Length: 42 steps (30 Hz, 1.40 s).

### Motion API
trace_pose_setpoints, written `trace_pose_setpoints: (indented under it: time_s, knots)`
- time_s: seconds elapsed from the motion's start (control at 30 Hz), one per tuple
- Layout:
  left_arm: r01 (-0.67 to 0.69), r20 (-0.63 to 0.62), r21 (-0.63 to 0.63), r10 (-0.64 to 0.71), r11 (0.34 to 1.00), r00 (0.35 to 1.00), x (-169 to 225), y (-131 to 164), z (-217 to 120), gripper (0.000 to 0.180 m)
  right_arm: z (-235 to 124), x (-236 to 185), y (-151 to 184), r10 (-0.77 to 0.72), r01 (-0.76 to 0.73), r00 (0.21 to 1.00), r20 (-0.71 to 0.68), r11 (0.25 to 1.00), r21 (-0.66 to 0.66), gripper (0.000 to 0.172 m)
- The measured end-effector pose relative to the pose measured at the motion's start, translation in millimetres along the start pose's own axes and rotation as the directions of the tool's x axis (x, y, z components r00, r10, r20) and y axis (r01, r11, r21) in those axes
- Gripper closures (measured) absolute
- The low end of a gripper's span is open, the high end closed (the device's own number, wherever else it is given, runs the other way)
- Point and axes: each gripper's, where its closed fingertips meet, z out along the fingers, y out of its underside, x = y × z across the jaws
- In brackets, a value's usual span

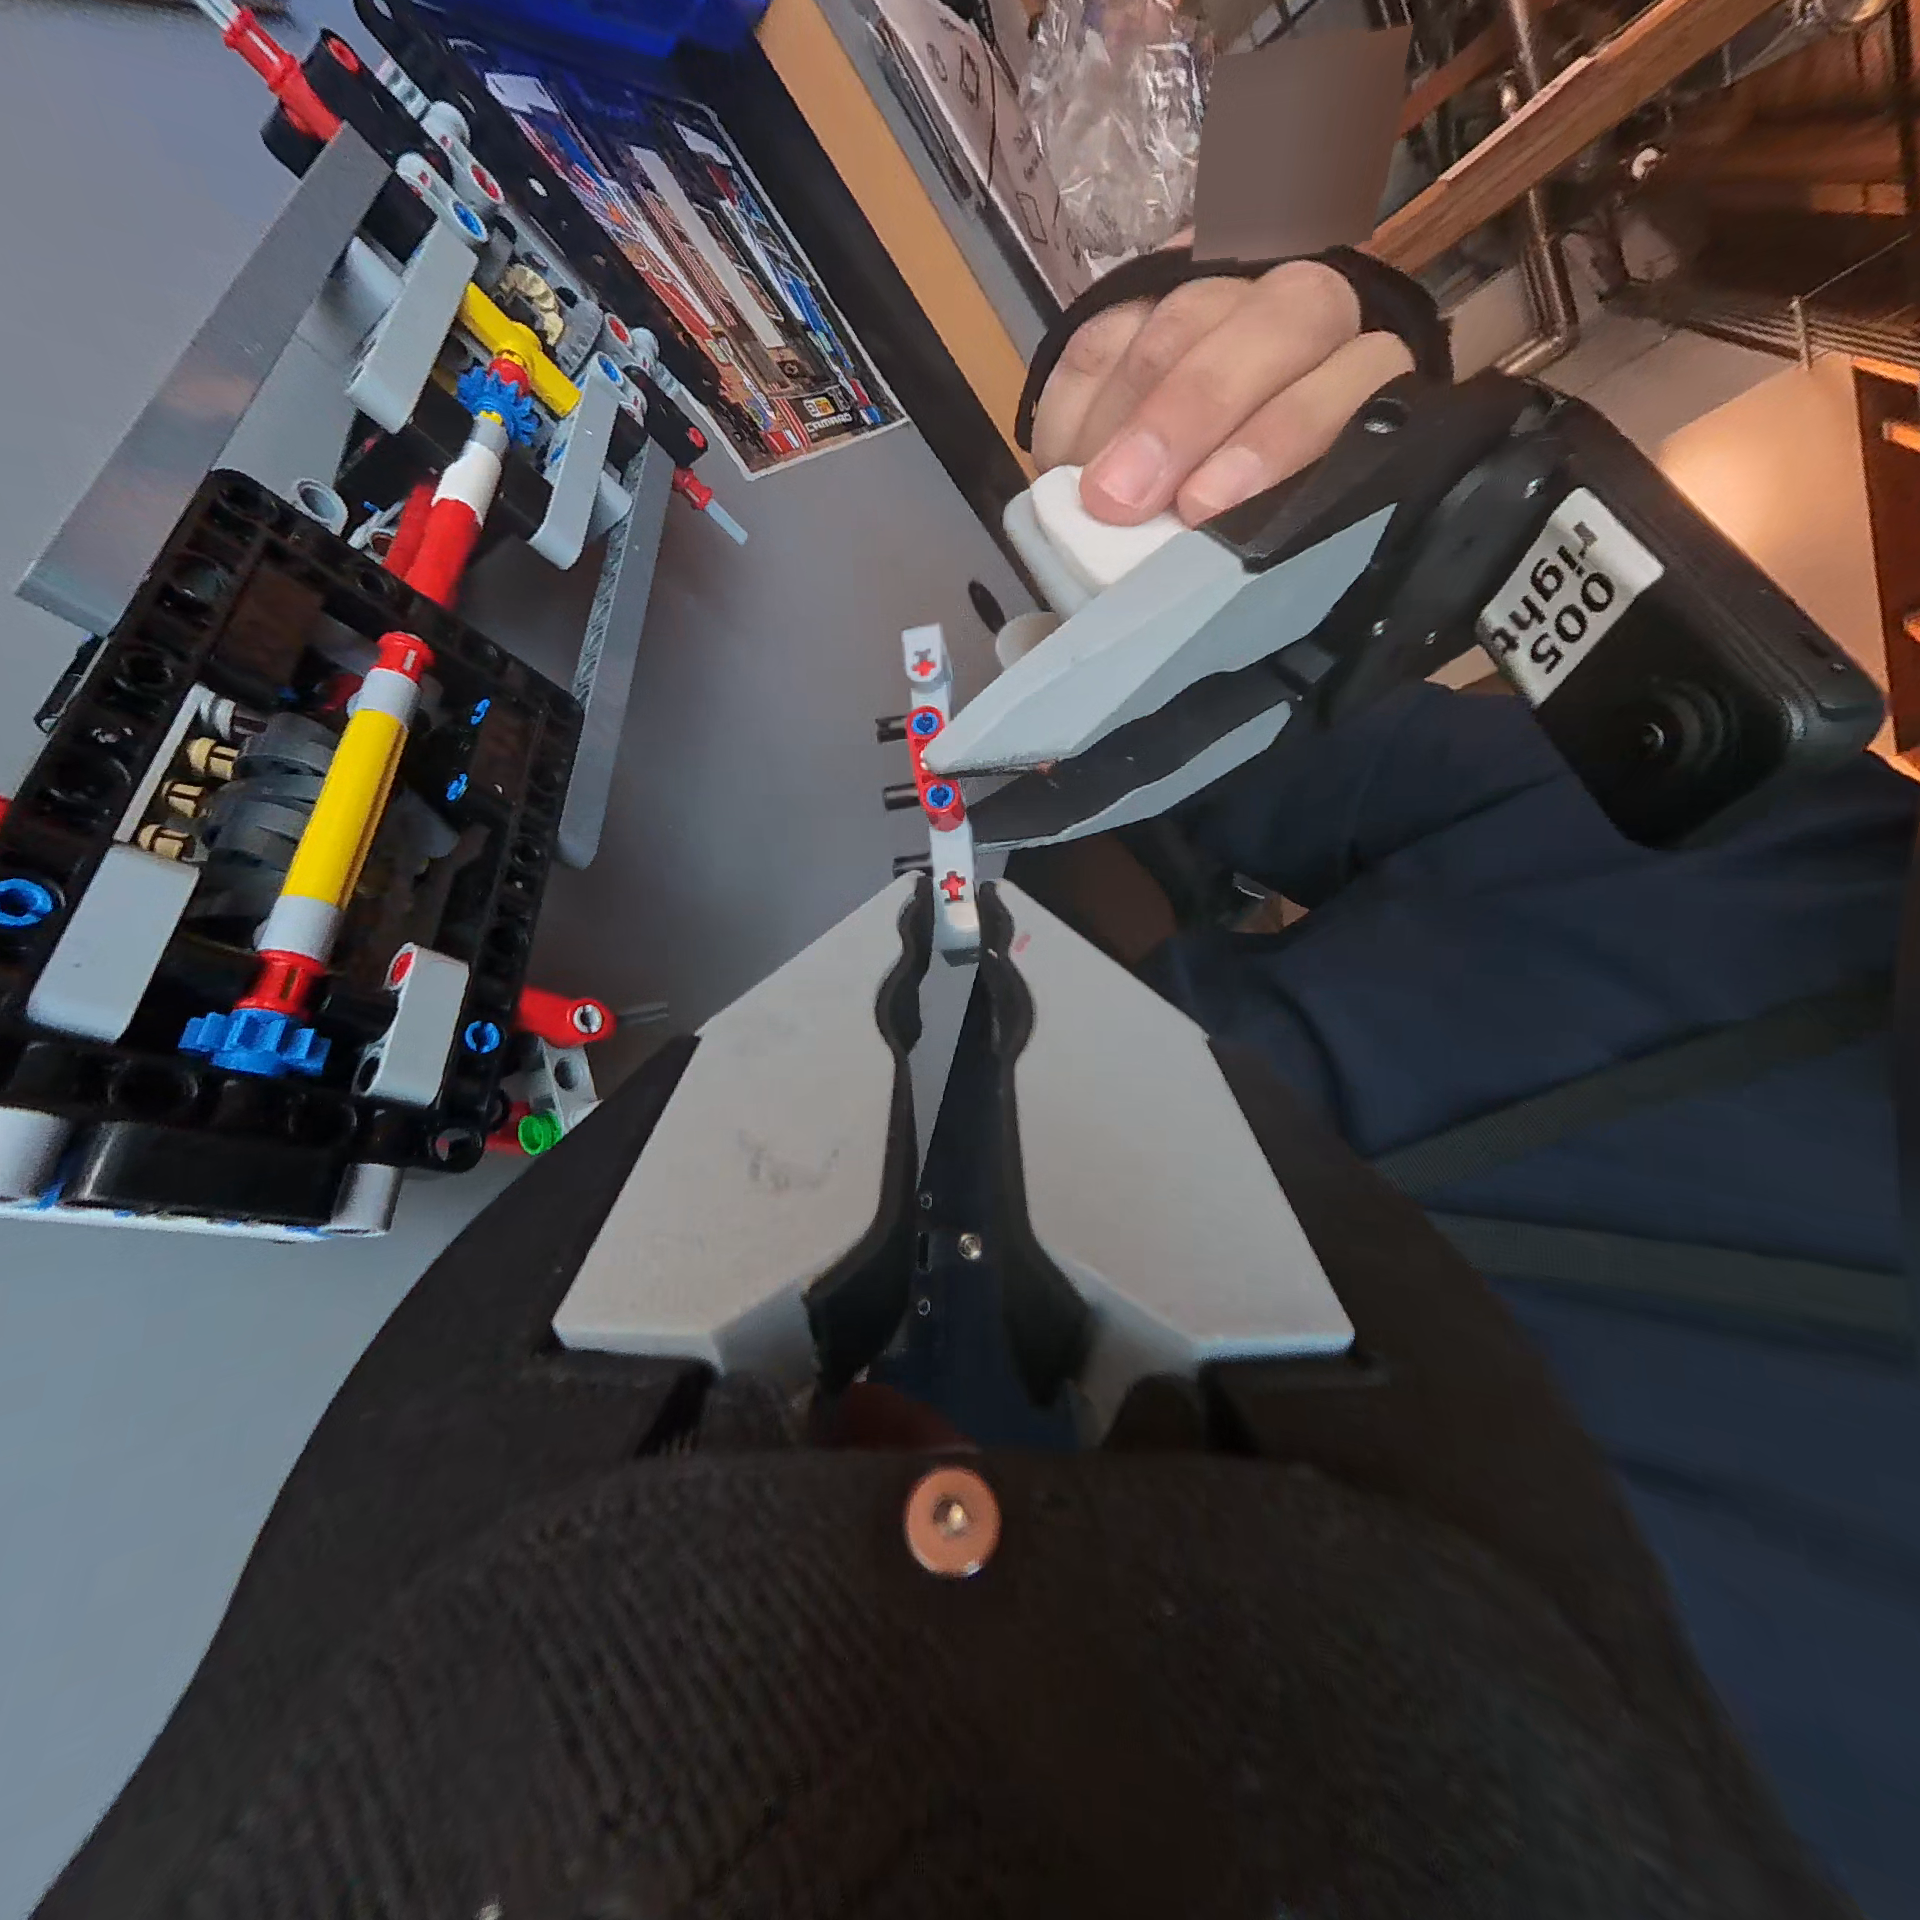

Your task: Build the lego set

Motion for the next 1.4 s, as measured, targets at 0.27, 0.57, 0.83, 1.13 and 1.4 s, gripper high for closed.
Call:
trace_pose_setpoints:
  time_s: [0.27,0.57,0.83,1.13,1.4]
  knots:
    - [0.019,-0.026,-0.002,-0.019,1.000,0.999,-1,3,4,0.174,0,-5,2,-0.026,0.027,0.999,0.019,1.000,-0.013,0.157]
    - [-0.228,0.289,-0.012,0.222,0.974,0.931,-27,-25,-55,0.141,-21,16,32,0.284,-0.284,0.956,-0.079,0.959,0.020,0.157]
    - [-0.196,0.359,-0.080,0.212,0.977,0.909,-85,-9,-76,0.117,-48,-3,80,0.675,-0.668,0.736,-0.060,0.737,0.103,0.158]
    - [-0.157,0.117,-0.134,0.173,0.978,0.978,-24,32,-14,0.123,-78,-21,98,0.753,-0.745,0.649,-0.109,0.658,0.105,0.158]
    - [-0.405,-0.138,-0.133,0.388,0.905,0.911,75,46,57,0.142,-109,-38,126,0.835,-0.833,0.524,-0.168,0.544,0.103,0.158]
